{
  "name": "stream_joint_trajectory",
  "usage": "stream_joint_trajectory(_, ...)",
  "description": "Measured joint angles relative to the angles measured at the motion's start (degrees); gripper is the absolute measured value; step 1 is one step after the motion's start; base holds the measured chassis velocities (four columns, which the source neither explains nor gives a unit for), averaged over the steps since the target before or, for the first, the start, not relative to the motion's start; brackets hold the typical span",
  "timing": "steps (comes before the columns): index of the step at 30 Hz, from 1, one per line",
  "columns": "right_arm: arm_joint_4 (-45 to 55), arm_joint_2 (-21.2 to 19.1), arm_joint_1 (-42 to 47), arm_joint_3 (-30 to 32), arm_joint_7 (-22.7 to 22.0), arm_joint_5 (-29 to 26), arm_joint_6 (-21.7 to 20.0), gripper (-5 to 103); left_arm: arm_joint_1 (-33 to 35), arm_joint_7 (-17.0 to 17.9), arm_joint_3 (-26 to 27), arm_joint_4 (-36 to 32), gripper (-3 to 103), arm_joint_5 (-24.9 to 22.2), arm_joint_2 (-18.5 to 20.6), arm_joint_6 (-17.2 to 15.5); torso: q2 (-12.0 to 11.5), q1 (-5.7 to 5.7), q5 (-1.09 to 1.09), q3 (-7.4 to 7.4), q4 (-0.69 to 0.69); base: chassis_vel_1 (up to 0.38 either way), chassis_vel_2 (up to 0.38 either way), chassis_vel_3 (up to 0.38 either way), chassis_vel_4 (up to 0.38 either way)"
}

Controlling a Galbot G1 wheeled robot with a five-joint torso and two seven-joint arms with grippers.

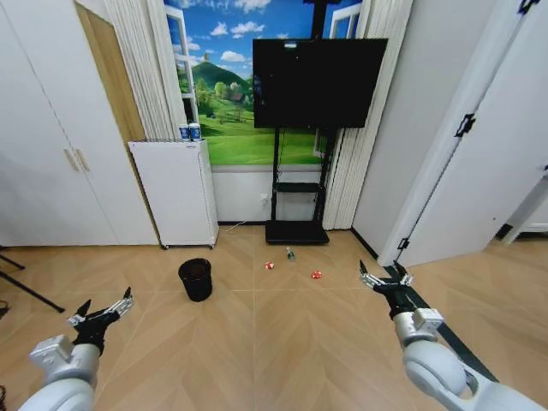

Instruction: Pick up the trash bin and place the garbage on the floor into it.

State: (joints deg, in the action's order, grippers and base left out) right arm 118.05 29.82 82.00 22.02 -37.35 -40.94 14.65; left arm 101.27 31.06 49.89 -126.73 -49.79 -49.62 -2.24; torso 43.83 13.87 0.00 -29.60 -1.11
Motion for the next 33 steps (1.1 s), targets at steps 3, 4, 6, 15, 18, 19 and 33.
stream_joint_trajectory(3,-0.3,0.2,0.2,0.4,0.2,1.0,0.7,100,0.3,-0.1,0.2,-0.1,100,0.2,-0.2,0.2,0.0,0.00,0.00,0.00,0.00,0.000,0.000,0.000,0.000)
stream_joint_trajectory(4,-0.3,0.2,0.2,0.4,0.2,1.0,0.7,100,0.3,-0.1,0.2,-0.1,100,0.2,-0.2,0.2,0.0,0.00,0.00,0.00,0.00,0.000,0.000,0.000,0.000)
stream_joint_trajectory(6,-0.3,0.2,0.3,0.7,0.2,1.3,0.5,100,0.4,-0.1,0.4,-0.2,100,0.1,-0.2,0.2,0.0,0.00,0.00,0.00,0.00,0.000,0.000,0.000,0.000)
stream_joint_trajectory(15,-0.2,0.3,0.7,1.5,0.4,3.5,0.5,100,1.1,0.0,0.8,-0.6,100,0.1,-0.7,0.3,0.0,0.00,0.00,0.00,0.00,0.000,0.000,0.000,0.000)
stream_joint_trajectory(18,-0.3,0.4,0.9,1.7,0.4,4.3,0.5,100,1.3,0.1,0.8,-0.7,100,0.1,-0.9,0.3,0.0,0.00,0.00,0.00,0.00,0.000,0.000,0.000,0.000)
stream_joint_trajectory(19,-0.3,0.4,1.3,2.1,0.3,4.6,0.4,100,1.4,0.1,0.8,-0.9,100,0.1,-1.0,0.3,0.0,0.00,0.00,0.00,0.00,0.000,0.000,0.000,0.000)
stream_joint_trajectory(33,-0.1,0.3,3.0,3.8,2.1,5.7,2.0,100,2.5,0.1,1.4,-1.6,100,0.6,-1.5,0.5,0.0,0.00,0.00,0.00,0.00,0.000,0.000,0.000,0.000)
